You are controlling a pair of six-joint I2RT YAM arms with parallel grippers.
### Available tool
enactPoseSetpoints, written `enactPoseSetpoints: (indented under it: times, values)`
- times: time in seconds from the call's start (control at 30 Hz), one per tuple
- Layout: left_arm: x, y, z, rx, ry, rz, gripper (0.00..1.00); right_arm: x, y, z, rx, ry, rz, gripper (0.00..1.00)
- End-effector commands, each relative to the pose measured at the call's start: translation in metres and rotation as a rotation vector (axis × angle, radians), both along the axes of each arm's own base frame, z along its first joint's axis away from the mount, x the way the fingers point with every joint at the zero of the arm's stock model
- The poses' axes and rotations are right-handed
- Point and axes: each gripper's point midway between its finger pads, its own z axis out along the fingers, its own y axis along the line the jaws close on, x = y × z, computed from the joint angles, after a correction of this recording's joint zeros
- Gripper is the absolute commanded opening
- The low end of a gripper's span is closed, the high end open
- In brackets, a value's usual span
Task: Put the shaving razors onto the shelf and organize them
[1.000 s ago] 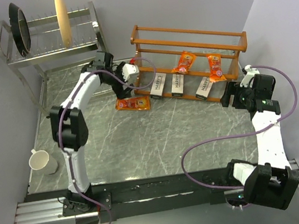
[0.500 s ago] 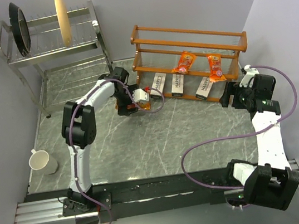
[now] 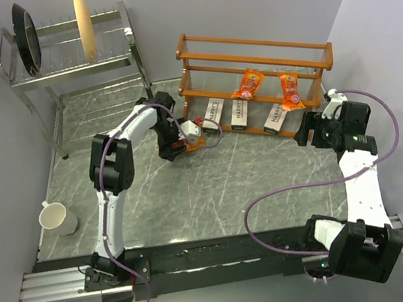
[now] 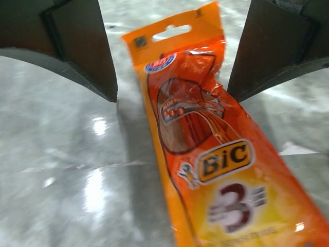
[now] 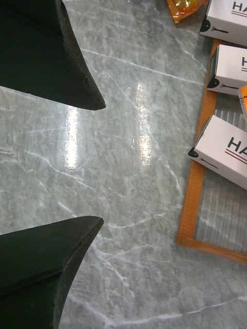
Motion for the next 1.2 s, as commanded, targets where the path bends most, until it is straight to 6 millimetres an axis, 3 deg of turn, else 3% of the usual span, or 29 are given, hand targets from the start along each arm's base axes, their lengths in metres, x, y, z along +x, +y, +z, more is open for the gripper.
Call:
enactPoseSetpoints:
  times: [0.0, 0.1, 0.13, 0.17, 0.2, 0.27, 0.33, 0.4, 0.47, 0.5, 0.53, 0.7, 0.9, 1.0, 1.17]
  values:
    - [-0.035, -0.018, 0.032, -0.055, 0.078, 0.073, 0.92, -0.001, 0.001, 0.007, -0.006, -0.039, 0.007, 0.91]
    - [-0.039, -0.031, 0.047, -0.093, 0.088, 0.240, 0.93, -0.002, 0.004, 0.006, 0.009, -0.042, 0.007, 0.91]
    - [-0.035, -0.035, 0.050, -0.110, 0.074, 0.311, 0.99, -0.002, 0.004, 0.006, 0.012, -0.046, 0.006, 0.91]
    - [-0.035, -0.038, 0.060, -0.138, 0.083, 0.434, 0.99, -0.002, 0.004, 0.005, 0.015, -0.045, 0.006, 0.91]
    - [-0.024, -0.044, 0.059, -0.178, 0.039, 0.506, 1.00, -0.002, 0.005, 0.005, 0.016, -0.048, 0.006, 0.91]
    - [-0.014, -0.040, 0.072, -0.209, -0.002, 0.730, 0.99, -0.002, 0.006, 0.005, 0.027, -0.048, 0.010, 0.91]
    - [-0.009, -0.036, 0.067, -0.215, -0.044, 0.881, 0.99, -0.001, 0.007, 0.004, 0.032, -0.047, 0.011, 0.91]
    - [-0.021, -0.041, 0.059, -0.186, -0.026, 0.896, 0.99, 0.000, 0.007, 0.006, 0.036, -0.049, 0.014, 0.91]
    - [-0.019, -0.038, 0.055, -0.171, -0.086, 0.923, 1.00, 0.002, 0.006, 0.009, 0.031, -0.054, 0.013, 0.91]
    - [-0.027, -0.035, 0.043, -0.139, -0.095, 0.920, 0.99, 0.002, 0.006, 0.010, 0.027, -0.056, 0.013, 0.91]
    - [-0.021, -0.033, 0.043, -0.145, -0.137, 0.927, 1.00, 0.002, 0.006, 0.009, 0.025, -0.053, 0.015, 0.91]
    - [-0.028, -0.019, 0.019, -0.070, -0.146, 0.899, 0.99, -0.001, 0.006, 0.007, 0.023, -0.045, 0.011, 0.91]
    - [-0.028, -0.004, 0.012, -0.053, -0.097, 0.969, 0.97, 0.001, 0.005, 0.007, 0.025, -0.046, 0.007, 0.91]
    - [-0.027, 0.002, 0.013, -0.072, -0.058, 1.022, 0.92, 0.003, 0.004, 0.008, 0.026, -0.049, 0.003, 0.91]
    - [-0.030, -0.004, 0.014, -0.107, 0.003, 0.989, 0.66, 0.004, 0.004, 0.005, 0.035, -0.041, 0.001, 0.91]
